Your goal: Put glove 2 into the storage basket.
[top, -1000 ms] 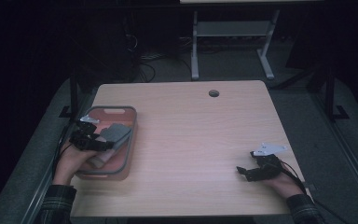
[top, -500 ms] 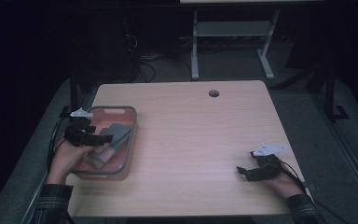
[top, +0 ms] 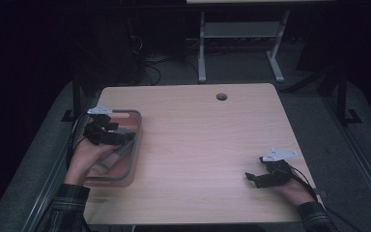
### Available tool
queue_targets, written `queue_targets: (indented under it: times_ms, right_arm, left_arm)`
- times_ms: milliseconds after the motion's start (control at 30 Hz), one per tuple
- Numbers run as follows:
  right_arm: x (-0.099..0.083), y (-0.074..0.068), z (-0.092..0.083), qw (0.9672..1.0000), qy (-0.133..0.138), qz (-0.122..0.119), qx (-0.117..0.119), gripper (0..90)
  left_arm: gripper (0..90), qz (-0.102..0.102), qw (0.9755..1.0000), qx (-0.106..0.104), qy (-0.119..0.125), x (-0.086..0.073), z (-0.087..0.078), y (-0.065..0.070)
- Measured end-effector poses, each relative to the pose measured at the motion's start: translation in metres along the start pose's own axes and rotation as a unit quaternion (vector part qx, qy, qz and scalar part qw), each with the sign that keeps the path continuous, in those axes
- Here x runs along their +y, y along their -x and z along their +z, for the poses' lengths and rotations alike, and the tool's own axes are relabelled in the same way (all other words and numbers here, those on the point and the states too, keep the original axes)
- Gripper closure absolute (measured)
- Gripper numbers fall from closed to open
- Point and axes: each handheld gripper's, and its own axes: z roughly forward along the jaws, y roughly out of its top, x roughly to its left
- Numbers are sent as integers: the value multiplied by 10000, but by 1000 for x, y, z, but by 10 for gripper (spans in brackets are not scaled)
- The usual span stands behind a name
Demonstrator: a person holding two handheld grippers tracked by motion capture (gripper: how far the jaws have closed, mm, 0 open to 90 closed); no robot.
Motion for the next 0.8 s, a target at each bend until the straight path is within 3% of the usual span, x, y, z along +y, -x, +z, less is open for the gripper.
queue_targets:
  times_ms: [400,800]
  right_arm:
    - [0,0,0,10000,-4,4,-3,136]
    - [0,0,0,10000,-9,-8,-3,136]
  left_arm:
    - [141,212,9984,-494,181,9,29,46]
    - [141,515,9964,-643,184,1,53,82]
